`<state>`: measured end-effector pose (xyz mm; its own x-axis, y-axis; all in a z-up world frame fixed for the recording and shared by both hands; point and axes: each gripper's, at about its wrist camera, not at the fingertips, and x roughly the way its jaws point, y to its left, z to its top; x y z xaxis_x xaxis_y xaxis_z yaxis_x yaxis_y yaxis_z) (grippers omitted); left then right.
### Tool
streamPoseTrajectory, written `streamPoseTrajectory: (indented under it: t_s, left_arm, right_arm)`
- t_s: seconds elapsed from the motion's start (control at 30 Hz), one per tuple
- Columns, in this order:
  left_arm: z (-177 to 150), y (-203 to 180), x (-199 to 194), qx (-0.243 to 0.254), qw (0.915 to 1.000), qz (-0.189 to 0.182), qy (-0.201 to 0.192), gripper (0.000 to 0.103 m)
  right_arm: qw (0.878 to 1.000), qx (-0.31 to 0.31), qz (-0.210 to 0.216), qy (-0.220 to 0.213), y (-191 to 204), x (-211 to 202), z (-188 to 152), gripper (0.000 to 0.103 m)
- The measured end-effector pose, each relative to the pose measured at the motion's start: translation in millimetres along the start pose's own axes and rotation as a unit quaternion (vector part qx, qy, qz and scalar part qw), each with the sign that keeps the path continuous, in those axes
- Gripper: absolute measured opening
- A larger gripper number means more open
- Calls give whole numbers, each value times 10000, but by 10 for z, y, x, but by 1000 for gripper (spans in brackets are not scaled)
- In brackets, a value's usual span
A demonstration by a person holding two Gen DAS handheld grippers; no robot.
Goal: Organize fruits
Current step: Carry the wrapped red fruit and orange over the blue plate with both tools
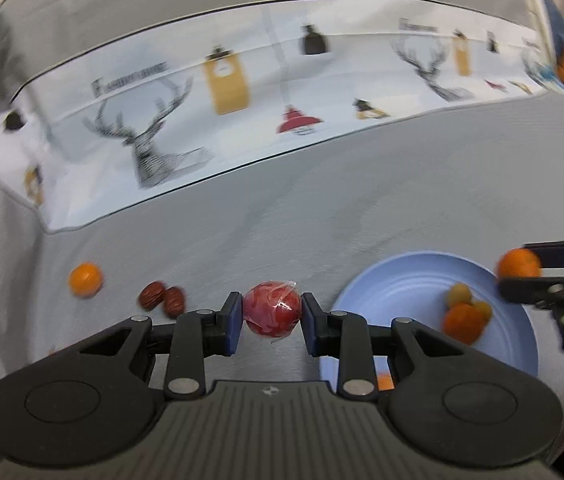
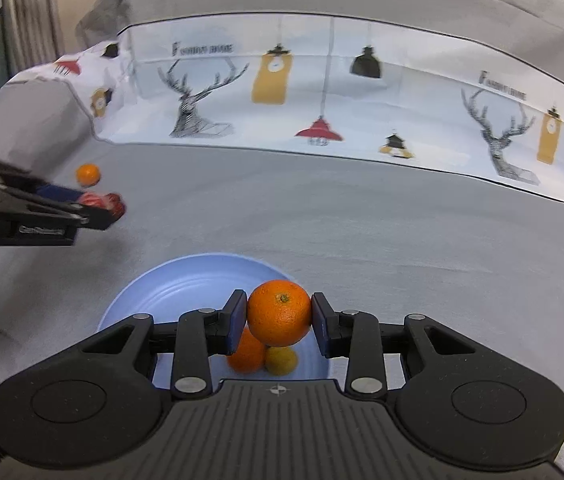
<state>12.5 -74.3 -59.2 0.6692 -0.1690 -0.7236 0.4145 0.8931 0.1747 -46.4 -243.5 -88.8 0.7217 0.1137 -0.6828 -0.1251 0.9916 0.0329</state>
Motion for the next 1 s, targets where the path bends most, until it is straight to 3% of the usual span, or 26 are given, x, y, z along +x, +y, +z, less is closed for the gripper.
streamPoseTrajectory:
  t_s: [0.37,1.0]
  left_arm:
    - [-117,-493,47,1096,9931,-362,-214,34]
    - [-121,-529,98,1223,9910,-512,-186,34]
  right_arm:
    - [9983,-403,125,414,143,139,-85,37]
    - [9976,-373,162,561,136,217,-114,37]
